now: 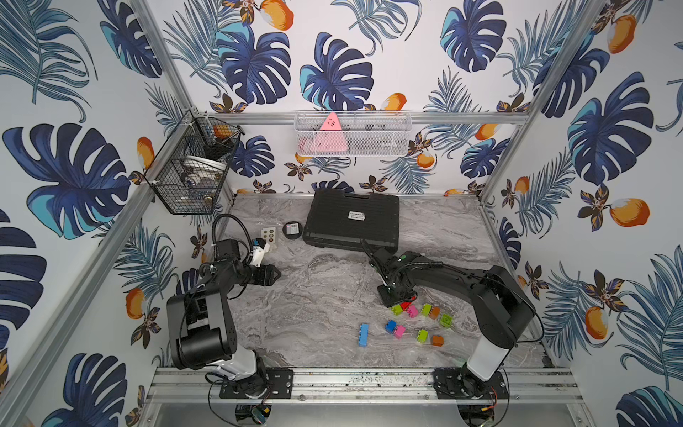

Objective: Assemble the letter h with lego
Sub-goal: Pick up the lego brick from the center of the board, then place the lego brick at the center of the board.

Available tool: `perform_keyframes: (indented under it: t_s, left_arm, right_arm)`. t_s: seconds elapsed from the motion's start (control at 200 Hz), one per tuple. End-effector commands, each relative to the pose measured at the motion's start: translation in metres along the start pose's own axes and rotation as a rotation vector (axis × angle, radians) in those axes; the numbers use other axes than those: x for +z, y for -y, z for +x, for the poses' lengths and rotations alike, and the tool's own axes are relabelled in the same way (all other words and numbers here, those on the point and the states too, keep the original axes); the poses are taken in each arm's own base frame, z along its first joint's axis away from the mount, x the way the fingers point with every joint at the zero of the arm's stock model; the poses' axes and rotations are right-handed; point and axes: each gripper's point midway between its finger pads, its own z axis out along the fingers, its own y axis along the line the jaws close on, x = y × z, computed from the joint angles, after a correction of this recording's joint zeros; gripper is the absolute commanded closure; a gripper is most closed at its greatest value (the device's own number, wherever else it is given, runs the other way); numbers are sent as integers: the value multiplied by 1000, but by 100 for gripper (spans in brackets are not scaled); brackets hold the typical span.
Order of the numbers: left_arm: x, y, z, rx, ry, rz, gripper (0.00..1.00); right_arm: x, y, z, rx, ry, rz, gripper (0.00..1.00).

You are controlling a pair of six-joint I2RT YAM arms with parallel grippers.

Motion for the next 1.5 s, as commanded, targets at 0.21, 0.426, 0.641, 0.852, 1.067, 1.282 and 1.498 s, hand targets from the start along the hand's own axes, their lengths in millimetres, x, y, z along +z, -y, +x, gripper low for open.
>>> perform_keyframes:
  t_s: [0.21, 0.426, 0.641, 0.852, 1.067, 1.282, 1.498]
  left_arm:
    - [-2, 4, -2, 23, 7, 22, 34]
    - [-26, 31, -17, 49, 9, 117, 34]
    - [-28, 35, -11, 66, -6, 129, 34]
    - [-17, 29, -2, 29, -28, 126, 34]
    - [-18, 24, -3, 38, -15, 90, 34]
    - [-18, 20, -4, 34, -6, 61, 34]
    - [-20, 22, -4, 36, 6, 58, 34]
  right_arm:
    - [-38, -41, -37, -85, 220, -114, 63]
    - [-57, -123, -84, -200, 494, -246, 63]
    - [-51, -187, -111, -200, 636, -326, 64]
    - [-31, -210, -120, -247, 709, -301, 63]
    - [-10, -197, -99, -286, 673, -277, 61]
    - [-3, -170, -75, -253, 644, -236, 48]
    - [-39, -149, -62, -180, 597, -218, 45]
